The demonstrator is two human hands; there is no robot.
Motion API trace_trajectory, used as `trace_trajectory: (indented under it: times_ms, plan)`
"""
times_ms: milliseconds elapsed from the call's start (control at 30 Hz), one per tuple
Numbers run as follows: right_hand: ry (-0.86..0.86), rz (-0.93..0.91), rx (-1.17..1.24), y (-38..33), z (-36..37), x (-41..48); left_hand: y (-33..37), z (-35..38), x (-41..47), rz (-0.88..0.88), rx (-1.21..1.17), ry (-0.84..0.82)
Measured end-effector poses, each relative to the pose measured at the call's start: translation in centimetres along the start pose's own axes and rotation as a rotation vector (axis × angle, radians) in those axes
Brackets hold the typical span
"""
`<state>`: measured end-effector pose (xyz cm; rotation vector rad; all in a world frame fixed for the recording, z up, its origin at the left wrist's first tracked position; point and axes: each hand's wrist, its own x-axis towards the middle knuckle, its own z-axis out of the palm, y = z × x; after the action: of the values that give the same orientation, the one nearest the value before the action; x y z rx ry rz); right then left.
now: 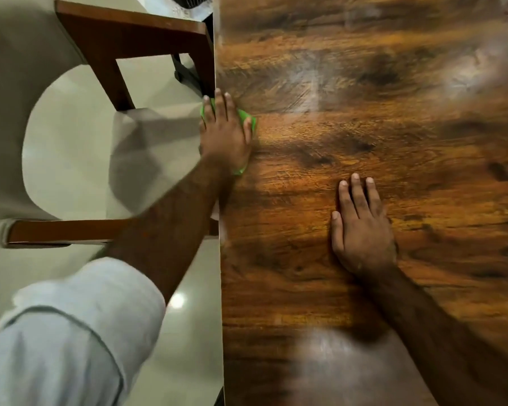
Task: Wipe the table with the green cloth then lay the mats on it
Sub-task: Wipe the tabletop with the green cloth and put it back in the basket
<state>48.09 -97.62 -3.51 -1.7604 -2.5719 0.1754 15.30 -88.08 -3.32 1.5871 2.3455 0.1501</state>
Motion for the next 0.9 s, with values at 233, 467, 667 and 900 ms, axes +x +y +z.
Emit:
trace_trajectory:
  times_ms: [233,467,667,900]
  plan:
    - [-0.022,0.008,0.010,-0.1,-0.2,0.2,0.4,2.6,-7.9,-0.006,0.081,0.059]
    - [-0.042,0.003,0.007,-0.3,-0.5,0.1,-0.1,5.0,-25.4,0.032,0.176,-0.027]
    - [-0.045,-0.010,0.020,-0.2,-0.4,0.1,-0.4,7.1,-38.0,0.016,0.135,-0.114]
    - [-0.071,0.010,0.000,0.2,-0.2,0.4,0.1,5.3,-26.5,0.116,0.173,-0.039]
